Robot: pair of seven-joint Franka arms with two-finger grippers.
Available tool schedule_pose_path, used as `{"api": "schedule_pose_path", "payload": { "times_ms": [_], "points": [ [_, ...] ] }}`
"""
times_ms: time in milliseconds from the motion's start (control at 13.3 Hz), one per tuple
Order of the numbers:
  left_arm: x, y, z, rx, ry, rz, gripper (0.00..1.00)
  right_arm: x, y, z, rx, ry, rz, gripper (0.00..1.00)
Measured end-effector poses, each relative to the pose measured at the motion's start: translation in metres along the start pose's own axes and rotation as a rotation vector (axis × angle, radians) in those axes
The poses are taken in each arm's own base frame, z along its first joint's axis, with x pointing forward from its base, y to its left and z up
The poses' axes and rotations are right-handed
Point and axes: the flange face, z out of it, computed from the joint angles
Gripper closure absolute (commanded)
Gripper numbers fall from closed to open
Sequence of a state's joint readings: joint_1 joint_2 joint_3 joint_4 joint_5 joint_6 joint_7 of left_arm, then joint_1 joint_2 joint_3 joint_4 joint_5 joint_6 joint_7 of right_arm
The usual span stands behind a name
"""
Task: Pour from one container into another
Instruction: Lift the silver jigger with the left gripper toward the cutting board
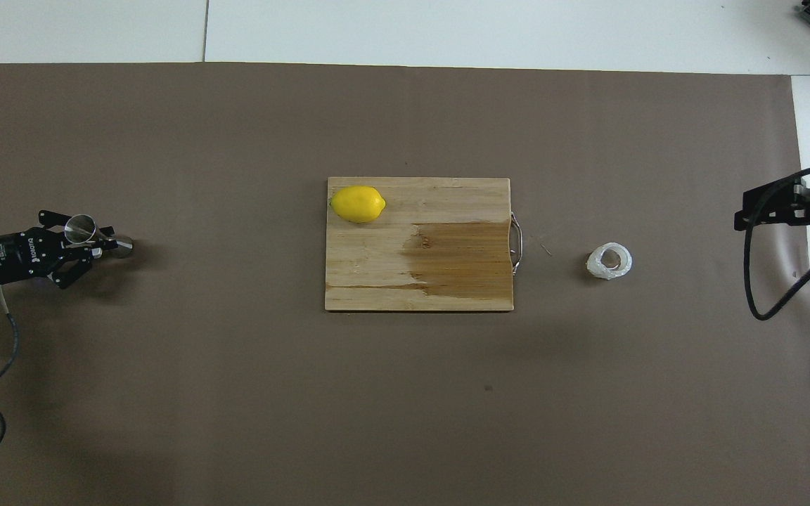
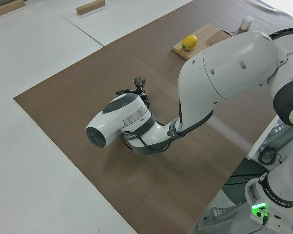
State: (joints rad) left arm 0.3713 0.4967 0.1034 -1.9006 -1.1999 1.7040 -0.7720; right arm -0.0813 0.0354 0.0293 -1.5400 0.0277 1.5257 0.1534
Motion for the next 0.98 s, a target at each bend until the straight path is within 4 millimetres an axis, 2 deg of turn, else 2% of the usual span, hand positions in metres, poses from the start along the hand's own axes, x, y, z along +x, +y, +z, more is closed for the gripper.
{"api": "schedule_pose_path", "payload": {
  "times_ms": [150,451,601,826,977],
  "points": [
    [-0.021,0.003,0.012,0.018,-0.001,0.035,1.00,0.000,0.000,0.000,0.000,0.000,0.000,0.00],
    [-0.080,0.004,0.042,0.055,-0.010,0.069,1.00,0.000,0.000,0.000,0.000,0.000,0.000,0.00],
    [-0.098,0.003,0.050,0.059,-0.019,0.068,1.00,0.000,0.000,0.000,0.000,0.000,0.000,0.00],
    [-0.135,0.002,0.082,0.061,-0.054,0.057,1.00,0.000,0.000,0.000,0.000,0.000,0.000,0.00],
    [-0.165,0.000,0.113,0.033,-0.043,0.043,1.00,0.000,0.000,0.000,0.000,0.000,0.000,0.00]
  ]
}}
